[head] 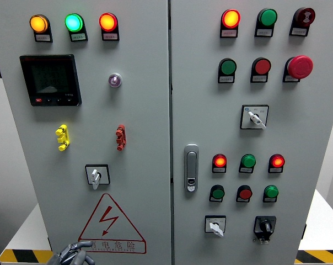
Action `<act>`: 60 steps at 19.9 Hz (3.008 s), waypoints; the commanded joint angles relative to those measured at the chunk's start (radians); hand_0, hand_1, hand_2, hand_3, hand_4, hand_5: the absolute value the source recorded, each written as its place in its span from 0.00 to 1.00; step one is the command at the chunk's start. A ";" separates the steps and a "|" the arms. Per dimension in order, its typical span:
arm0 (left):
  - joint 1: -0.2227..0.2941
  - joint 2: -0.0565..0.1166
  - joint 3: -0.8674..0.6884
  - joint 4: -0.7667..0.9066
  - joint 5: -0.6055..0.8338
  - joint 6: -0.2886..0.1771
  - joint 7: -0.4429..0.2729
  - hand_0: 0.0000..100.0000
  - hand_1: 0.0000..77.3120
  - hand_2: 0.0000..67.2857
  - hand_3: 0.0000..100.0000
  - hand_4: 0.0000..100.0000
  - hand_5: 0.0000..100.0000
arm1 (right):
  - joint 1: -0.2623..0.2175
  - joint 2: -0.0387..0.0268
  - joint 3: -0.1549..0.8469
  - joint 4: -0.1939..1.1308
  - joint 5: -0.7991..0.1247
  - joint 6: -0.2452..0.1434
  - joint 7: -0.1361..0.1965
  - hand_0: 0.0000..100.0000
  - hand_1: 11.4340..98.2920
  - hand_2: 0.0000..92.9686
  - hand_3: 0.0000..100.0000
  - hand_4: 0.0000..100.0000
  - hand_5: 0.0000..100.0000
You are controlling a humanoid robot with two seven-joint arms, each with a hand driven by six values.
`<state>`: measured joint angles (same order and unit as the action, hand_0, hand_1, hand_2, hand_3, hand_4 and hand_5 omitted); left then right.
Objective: Turn on light switch 1
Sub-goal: 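Raise the left hand toward the rotary switch above the warning sign, then pinch the white rotary switch knob with the left hand fingers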
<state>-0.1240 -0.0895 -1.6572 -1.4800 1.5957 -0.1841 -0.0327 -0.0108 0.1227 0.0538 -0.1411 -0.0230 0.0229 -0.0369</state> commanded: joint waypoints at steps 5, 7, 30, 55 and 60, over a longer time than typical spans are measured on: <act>-0.081 -0.009 -0.010 -0.008 -0.006 0.003 0.079 0.00 0.52 0.43 0.83 1.00 0.93 | 0.000 0.0000 0.000 0.000 0.000 0.000 0.000 0.00 0.10 0.00 0.20 0.19 0.10; -0.098 -0.013 -0.010 -0.017 -0.006 0.008 0.103 0.00 0.56 0.44 0.84 1.00 0.94 | 0.000 0.0000 0.000 0.000 0.000 0.000 0.000 0.00 0.10 0.00 0.20 0.19 0.10; -0.264 -0.027 0.001 -0.088 -0.028 0.163 0.309 0.00 0.61 0.53 0.90 1.00 0.97 | 0.000 0.0000 0.000 0.000 0.000 0.000 0.000 0.00 0.10 0.00 0.20 0.19 0.11; -0.305 -0.030 0.028 -0.155 -0.082 0.294 0.456 0.00 0.67 0.64 0.95 1.00 0.99 | 0.000 0.0000 0.000 0.000 0.000 0.000 0.000 0.00 0.10 0.00 0.20 0.19 0.11; -0.321 -0.030 0.034 -0.157 -0.069 0.316 0.511 0.00 0.71 0.69 0.96 1.00 1.00 | 0.000 0.0015 0.000 0.000 0.000 -0.001 0.000 0.00 0.10 0.00 0.20 0.19 0.11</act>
<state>-0.4391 -0.1183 -1.6271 -1.6363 1.5250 0.1231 0.4636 -0.0107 0.1229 0.0538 -0.1411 -0.0230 0.0221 -0.0368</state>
